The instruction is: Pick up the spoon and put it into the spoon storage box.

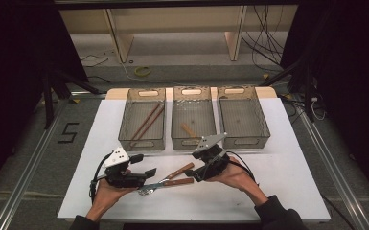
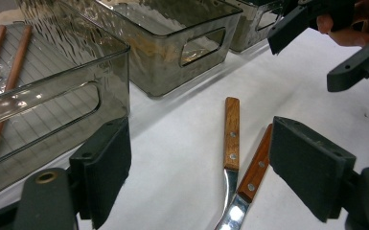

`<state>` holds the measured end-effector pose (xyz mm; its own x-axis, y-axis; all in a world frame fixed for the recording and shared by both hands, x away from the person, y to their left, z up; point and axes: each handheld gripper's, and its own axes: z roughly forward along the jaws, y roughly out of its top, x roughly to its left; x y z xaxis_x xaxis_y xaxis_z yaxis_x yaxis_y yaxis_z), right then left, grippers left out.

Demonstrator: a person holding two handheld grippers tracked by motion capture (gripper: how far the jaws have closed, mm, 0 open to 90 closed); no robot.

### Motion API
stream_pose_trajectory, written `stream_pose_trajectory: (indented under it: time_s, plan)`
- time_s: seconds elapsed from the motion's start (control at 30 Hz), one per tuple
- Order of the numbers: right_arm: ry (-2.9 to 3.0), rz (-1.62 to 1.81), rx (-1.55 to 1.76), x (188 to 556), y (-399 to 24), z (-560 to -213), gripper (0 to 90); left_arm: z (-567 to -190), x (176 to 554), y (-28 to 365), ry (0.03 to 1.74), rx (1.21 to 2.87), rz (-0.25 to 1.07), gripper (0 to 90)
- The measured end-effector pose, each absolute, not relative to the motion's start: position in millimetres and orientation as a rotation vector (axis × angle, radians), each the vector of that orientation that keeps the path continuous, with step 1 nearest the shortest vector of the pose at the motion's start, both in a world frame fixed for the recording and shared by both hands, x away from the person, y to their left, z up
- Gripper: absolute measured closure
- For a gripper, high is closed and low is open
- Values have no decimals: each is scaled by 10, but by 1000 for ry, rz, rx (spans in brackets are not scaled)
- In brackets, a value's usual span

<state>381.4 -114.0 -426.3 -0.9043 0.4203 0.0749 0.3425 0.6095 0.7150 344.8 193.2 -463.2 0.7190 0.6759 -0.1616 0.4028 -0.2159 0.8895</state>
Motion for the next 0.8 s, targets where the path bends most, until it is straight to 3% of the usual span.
stream_pose_trajectory:
  time_s: [0.8]
  plan:
    - [2823,1088,553,3741,-959,-4425,329,-4630,3453,1935,842,1838,317,221]
